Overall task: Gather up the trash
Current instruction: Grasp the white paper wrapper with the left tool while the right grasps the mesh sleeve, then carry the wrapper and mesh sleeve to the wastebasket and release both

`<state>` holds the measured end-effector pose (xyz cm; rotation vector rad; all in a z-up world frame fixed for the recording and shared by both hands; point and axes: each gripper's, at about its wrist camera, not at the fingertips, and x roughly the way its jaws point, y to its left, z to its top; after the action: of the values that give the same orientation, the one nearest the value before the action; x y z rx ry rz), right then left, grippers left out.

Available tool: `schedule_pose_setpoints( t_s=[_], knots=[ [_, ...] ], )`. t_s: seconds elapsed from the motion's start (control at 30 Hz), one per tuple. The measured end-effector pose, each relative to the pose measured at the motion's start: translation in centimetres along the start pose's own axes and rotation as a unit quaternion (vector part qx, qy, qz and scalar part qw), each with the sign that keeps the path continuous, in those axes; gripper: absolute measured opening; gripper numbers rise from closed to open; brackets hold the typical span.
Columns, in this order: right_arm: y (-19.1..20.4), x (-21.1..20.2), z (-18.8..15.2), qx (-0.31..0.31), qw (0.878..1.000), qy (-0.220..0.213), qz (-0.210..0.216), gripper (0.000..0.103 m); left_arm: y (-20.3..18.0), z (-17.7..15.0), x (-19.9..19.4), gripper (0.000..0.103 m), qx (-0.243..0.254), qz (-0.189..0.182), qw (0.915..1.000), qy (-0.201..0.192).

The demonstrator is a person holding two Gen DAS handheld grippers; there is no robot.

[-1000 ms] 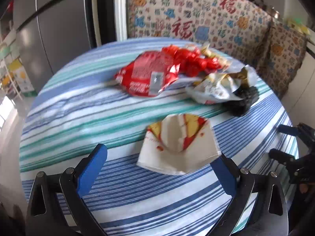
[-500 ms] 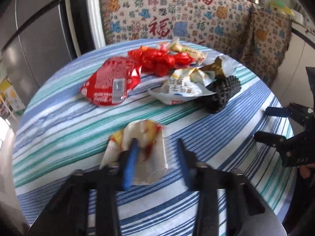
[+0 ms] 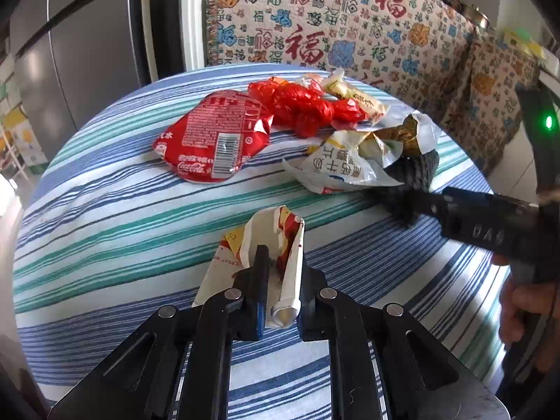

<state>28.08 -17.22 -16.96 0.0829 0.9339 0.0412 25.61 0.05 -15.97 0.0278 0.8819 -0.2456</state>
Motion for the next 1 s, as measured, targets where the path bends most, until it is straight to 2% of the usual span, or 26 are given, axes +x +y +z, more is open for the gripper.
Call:
schedule_pose_setpoints(
  t_s=[0.03, 0.13, 0.2, 0.27, 0.33, 0.43, 0.6, 0.67, 0.73, 0.77, 0.8, 0.83, 0.9, 1.0],
  knots=[
    [-0.5, -0.3, -0.2, -0.015, 1.000, 0.000, 0.000, 0.062, 0.4, 0.1, -0.2, 0.011, -0.005, -0.001, 1.0000, -0.002],
    [-3.1, -2.0, -0.3, -0.040, 0.998, -0.007, -0.053, 0.062, 1.4, 0.4, -0.5, 0.012, -0.020, -0.001, 0.9998, -0.007],
    [-4.6, -3.0, -0.5, -0.044, 0.998, -0.018, -0.049, 0.067, 1.5, 0.4, -0.3, 0.013, -0.022, -0.009, 0.9997, -0.005],
    [-5.6, -3.7, -0.9, -0.028, 0.999, -0.023, -0.026, 0.074, 1.3, 0.3, 0.1, 0.017, -0.016, -0.013, 0.9998, 0.003],
    [-6.3, -4.1, -1.6, -0.008, 1.000, -0.027, 0.003, 0.076, 0.8, 0.1, 0.3, 0.034, -0.012, -0.020, 0.9997, 0.008],
    [-6.3, -3.5, -2.0, 0.019, 0.999, -0.014, 0.040, 0.077, 0.5, 0.2, -0.3, 0.049, -0.006, -0.025, 0.9997, -0.001],
    [-4.3, -1.8, -1.2, 0.038, 0.997, -0.020, 0.066, 0.077, 0.4, -0.1, -0.4, 0.049, 0.006, -0.016, 0.9999, -0.001],
    [-3.1, -1.2, -0.5, 0.037, 0.997, -0.026, 0.063, 0.077, 0.5, -0.2, -0.5, 0.050, 0.008, -0.014, 0.9999, 0.000],
    [-2.2, -0.4, -0.1, 0.023, 0.999, -0.023, 0.041, 0.076, 0.6, -0.4, -0.5, 0.049, 0.011, -0.010, 0.9999, 0.001],
    [-2.1, 0.0, 0.0, 0.017, 0.999, -0.019, 0.029, 0.061, 0.6, -0.5, -0.3, 0.049, 0.013, -0.008, 0.9999, 0.004],
    [-2.1, -0.1, 0.1, 0.008, 1.000, -0.025, 0.006, 0.036, 0.6, -0.5, -0.3, 0.047, 0.014, -0.006, 0.9999, 0.006],
    [-2.6, -0.1, 0.1, 0.005, 1.000, -0.021, -0.008, 0.031, 0.7, -0.5, -0.2, 0.041, 0.014, -0.004, 0.9999, 0.005],
    [-4.1, -0.5, 0.0, 0.017, 1.000, -0.014, 0.007, 0.031, 0.9, -0.5, -0.3, 0.031, 0.012, -0.005, 0.9999, 0.004],
    [-6.4, -1.5, -0.6, 0.015, 1.000, -0.004, -0.017, 0.034, 1.0, -0.4, -0.2, 0.028, 0.008, -0.008, 0.9999, 0.003]
  ],
)
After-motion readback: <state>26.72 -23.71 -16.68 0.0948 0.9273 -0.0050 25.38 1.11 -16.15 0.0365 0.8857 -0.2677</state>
